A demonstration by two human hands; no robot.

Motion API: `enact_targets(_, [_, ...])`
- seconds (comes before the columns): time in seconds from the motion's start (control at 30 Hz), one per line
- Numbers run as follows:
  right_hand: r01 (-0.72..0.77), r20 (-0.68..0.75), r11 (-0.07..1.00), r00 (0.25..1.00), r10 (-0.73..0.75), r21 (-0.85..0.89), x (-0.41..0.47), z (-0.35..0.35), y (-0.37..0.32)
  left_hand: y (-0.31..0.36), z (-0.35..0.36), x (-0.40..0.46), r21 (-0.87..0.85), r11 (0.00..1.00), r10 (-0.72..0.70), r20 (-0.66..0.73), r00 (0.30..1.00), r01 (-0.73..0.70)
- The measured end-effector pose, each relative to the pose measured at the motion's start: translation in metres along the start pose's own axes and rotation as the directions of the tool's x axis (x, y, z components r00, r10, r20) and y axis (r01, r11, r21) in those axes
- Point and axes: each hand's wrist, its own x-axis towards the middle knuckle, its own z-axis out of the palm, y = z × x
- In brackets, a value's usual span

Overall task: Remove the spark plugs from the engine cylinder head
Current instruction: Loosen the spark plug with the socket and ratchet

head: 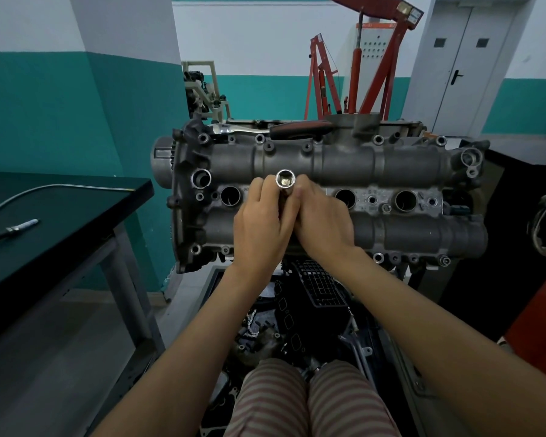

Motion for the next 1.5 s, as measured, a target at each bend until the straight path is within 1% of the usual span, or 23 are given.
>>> enact_targets(0.1, [-0.026, -0.012, 0.998, 1.0, 0.026, 0.053, 0.0, -0.003, -0.002, 0.001, -0.001, 0.0, -0.052, 0.998, -0.044, 0.014, 0.999, 0.045])
enact_targets(0.23, [-0.053, -0.014, 0.994, 0.998, 0.054, 0.094, 0.0, -0.002, -0.002, 0.004, -0.003, 0.0, -0.015, 1.0, -0.006, 0.017, 1.0, 0.007])
enact_targets(0.3, [-0.034, -0.003, 0.998, 0.999, 0.034, 0.058, 0.001, -0.001, -0.001, 0.003, -0.001, 0.001, 0.021, 1.0, -0.005, 0.014, 1.0, 0.005])
enact_targets(0.4, [-0.012, -0.006, 0.999, 1.0, 0.012, 0.037, 0.002, 0.0, 0.0, 0.0, 0.003, 0.002, 0.071, 0.996, -0.054, 0.006, 0.999, 0.053])
enact_targets(0.53, [-0.05, -0.042, 0.998, 0.998, 0.051, 0.039, 0.003, 0.002, 0.0, -0.001, 0.004, 0.003, 0.016, 0.996, -0.087, -0.006, 0.996, 0.087])
enact_targets(0.6, [-0.069, -0.036, 0.997, 0.997, 0.07, 0.018, 0.004, 0.003, 0.002, -0.002, 0.005, 0.003, 0.051, 0.994, -0.096, 0.001, 0.995, 0.096])
enact_targets(0.67, [-0.07, -0.018, 0.997, 0.997, 0.07, -0.039, 0.006, 0.003, 0.003, -0.002, 0.007, 0.004, 0.099, 0.99, -0.106, 0.003, 0.994, 0.105])
enact_targets(0.87, [-0.058, 0.026, 0.996, 0.998, 0.059, -0.063, 0.005, 0.004, 0.004, 0.001, 0.003, 0.002, 0.06, 0.997, -0.05, 0.007, 0.999, 0.05])
enact_targets(0.93, [-0.04, 0.023, 0.995, 0.999, 0.042, -0.094, 0.005, 0.006, 0.004, 0.002, 0.003, 0.002, 0.046, 0.997, -0.059, 0.015, 0.998, 0.058])
enact_targets(1.07, [-0.047, -0.009, 0.999, 0.999, 0.047, -0.022, 0.004, 0.005, 0.002, 0.0, 0.006, 0.005, 0.074, 0.994, -0.088, 0.014, 0.996, 0.086])
enact_targets(1.17, [-0.048, -0.012, 0.996, 0.999, 0.047, -0.073, 0.005, 0.006, 0.004, -0.003, 0.008, 0.005, 0.063, 0.992, -0.109, 0.005, 0.994, 0.109])
enact_targets(1.27, [-0.047, 0.002, 0.995, 0.999, 0.048, -0.091, 0.007, 0.006, 0.004, -0.003, 0.006, 0.003, -0.009, 0.997, -0.073, -0.033, 0.997, 0.073])
enact_targets(1.4, [-0.039, 0.013, 0.997, 0.999, 0.04, -0.065, 0.006, 0.005, 0.004, 0.001, 0.003, 0.002, -0.004, 1.0, 0.004, -0.06, 0.998, -0.004])
enact_targets(1.5, [-0.026, 0.021, 0.995, 0.999, 0.028, -0.093, 0.005, 0.005, 0.004, 0.0, 0.003, 0.002, -0.006, 1.0, -0.013, -0.052, 0.999, 0.013])
